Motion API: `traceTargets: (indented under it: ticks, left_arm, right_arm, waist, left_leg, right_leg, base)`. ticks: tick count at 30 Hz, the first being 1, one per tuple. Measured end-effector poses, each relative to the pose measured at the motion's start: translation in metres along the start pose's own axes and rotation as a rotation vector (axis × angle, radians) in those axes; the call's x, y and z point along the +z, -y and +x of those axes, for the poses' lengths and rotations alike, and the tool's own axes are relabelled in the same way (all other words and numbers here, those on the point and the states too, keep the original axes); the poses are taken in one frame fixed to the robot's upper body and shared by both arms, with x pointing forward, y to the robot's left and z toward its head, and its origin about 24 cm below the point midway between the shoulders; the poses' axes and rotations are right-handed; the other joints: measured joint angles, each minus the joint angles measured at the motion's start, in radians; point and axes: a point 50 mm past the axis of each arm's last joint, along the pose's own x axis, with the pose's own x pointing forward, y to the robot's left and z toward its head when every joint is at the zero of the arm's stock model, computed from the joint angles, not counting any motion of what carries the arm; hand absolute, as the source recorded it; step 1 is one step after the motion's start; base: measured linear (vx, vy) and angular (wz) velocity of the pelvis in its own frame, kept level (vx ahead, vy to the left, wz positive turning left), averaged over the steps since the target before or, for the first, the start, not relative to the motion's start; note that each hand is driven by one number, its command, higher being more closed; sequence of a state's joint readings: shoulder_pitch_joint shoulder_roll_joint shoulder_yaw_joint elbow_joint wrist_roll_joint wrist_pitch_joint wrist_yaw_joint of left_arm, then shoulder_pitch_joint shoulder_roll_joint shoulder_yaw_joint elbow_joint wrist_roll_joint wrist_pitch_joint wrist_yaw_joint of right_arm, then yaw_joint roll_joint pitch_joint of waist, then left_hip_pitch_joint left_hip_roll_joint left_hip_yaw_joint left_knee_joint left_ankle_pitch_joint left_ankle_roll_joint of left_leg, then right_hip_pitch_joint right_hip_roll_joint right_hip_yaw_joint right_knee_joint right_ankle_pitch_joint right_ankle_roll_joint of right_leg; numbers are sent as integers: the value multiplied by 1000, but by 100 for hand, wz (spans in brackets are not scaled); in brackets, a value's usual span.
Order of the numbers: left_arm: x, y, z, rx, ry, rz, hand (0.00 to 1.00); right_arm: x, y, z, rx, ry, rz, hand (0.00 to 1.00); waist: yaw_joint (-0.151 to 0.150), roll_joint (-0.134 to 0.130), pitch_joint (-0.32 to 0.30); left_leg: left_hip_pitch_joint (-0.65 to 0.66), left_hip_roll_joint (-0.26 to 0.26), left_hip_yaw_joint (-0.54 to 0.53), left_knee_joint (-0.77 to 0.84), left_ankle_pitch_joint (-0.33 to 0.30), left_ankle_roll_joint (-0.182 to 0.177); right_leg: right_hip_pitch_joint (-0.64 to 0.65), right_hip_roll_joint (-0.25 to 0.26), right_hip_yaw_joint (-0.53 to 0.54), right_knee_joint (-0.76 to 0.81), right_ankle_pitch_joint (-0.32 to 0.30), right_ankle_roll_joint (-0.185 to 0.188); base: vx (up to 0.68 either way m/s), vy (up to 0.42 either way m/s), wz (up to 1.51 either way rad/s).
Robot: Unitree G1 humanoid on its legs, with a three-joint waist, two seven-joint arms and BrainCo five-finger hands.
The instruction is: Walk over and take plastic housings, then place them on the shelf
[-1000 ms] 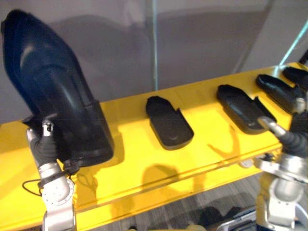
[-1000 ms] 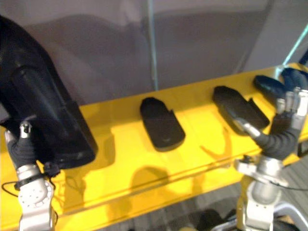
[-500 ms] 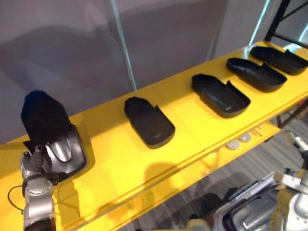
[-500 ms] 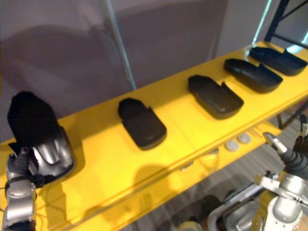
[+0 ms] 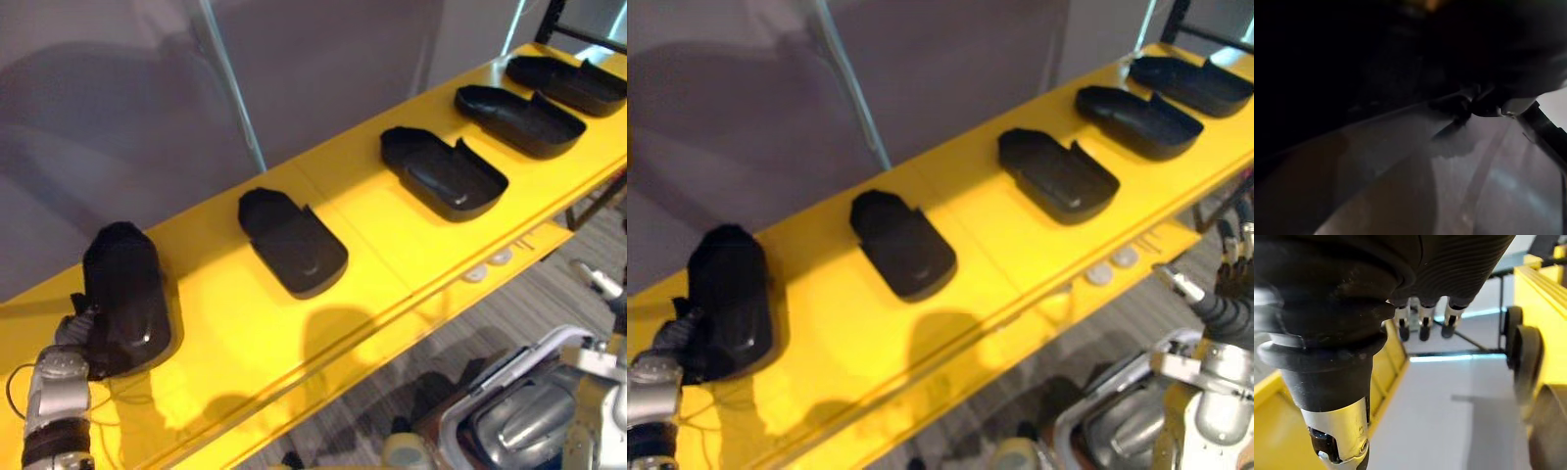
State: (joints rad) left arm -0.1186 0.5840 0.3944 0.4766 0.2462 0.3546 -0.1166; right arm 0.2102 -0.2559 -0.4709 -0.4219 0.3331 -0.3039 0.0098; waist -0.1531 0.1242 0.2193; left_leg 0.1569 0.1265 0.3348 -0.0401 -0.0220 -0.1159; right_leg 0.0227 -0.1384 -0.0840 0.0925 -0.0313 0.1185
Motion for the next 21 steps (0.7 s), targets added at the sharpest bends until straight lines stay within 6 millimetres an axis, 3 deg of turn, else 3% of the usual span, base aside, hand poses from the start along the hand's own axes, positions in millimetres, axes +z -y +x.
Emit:
traceTargets:
  ticks: [5,9,13,21]
  left_arm:
    - [1,15,-1,-59,-36,46,100]
    - [12,23,-8,-56,-5,54,100]
    - [8,34,-15,-88,-29,62,100]
    - [7,40,-17,-60,-51,39,100]
  right_arm:
    - [-4,-10,-1,27,-19,32,0]
    - [-6,-14,-4,18,-29,56,0]
    - [-7,-18,-5,19,-33,65,0]
    - [-8,-19,-6,-2,-37,75,0]
  waist:
    - [-2,1,2]
    - [0,-2,3]
    - [2,-5,5]
    - [5,-8,8]
  left_leg:
    - [0,0,-3,0,0,0]
    - [-1,0,-23,0,0,0]
    - [1,1,-30,0,0,0]
    - [-2,1,-50,6,0,0]
  right_leg:
    - [4,0,-2,-3,1,1]
    - [20,-3,-25,-12,2,2]
    - [33,-4,-36,-18,2,2]
    - [48,-6,-54,-24,2,2]
  base:
    - [2,-2,1]
    - [6,-12,14]
    - [7,-7,7]
    - [-2,-5,6]
